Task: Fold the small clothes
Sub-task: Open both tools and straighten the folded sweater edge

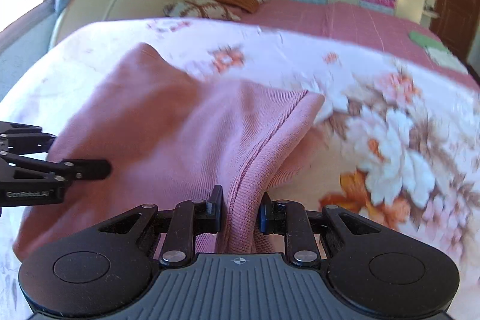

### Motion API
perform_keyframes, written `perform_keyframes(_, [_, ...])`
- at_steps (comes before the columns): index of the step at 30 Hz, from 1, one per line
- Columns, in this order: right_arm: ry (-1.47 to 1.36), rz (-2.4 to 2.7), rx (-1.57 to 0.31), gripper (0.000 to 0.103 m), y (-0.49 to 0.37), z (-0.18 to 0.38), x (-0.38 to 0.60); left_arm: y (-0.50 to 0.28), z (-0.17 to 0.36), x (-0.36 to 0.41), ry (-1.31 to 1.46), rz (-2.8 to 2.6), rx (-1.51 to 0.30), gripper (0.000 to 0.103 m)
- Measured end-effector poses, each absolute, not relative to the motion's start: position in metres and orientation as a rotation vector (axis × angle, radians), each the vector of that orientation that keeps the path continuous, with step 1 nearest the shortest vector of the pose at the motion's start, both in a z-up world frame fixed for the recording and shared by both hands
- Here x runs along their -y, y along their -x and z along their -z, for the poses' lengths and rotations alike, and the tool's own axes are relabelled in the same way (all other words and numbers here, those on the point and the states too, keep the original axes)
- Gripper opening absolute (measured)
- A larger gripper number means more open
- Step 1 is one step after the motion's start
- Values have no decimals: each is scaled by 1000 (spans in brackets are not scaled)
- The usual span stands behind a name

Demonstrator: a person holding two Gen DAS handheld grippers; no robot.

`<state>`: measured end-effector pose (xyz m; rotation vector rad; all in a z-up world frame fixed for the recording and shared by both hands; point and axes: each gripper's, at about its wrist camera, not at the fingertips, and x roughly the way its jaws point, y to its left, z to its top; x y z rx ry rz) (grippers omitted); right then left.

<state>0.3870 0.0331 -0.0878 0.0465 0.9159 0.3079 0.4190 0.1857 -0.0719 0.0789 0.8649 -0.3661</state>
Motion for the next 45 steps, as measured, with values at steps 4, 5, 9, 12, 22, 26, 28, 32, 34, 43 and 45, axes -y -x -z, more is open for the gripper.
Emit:
perform_keyframes(4, [-152, -289, -927, 21, -388, 105, -18, -424, 82, -209, 1, 357, -859, 82])
perform_keyframes(5, [-167, -285, -928, 21, -388, 106, -18, -424, 83, -214, 17, 364, -857, 83])
perform_keyframes(9, [-203, -285, -916, 31, -381, 98, -13, -414, 65, -242, 77, 378, -788, 75])
perform_keyframes(12, [-184, -211, -815, 47, -369, 75, 2, -412, 41, -252, 95, 341, -679, 41])
perform_keyframes(22, [62, -229, -906, 22, -426, 101, -24, -445, 79, -184, -108, 413, -776, 45])
perform_keyframes(26, [23, -215, -925, 22, -438, 99, -17, -440, 72, -195, -80, 431, -792, 44])
perform_keyframes(28, [31, -200, -917, 22, -431, 92, -18, -423, 57, -206, -56, 457, -755, 41])
perform_keyframes(32, [-13, -266, -834, 22, -376, 63, -9, -378, 50, -224, -66, 453, -728, 41])
perform_keyframes(34, [-9, -316, -821, 22, -346, 57, -13, -363, 60, -226, -78, 434, -753, 41])
perform_keyframes(43, [268, -290, -853, 27, -314, 100, -42, -338, 78, -221, -93, 356, -729, 41])
perform_keyframes(45, [247, -263, -854, 40, -317, 102, -36, -336, 77, -219, -101, 347, -735, 41])
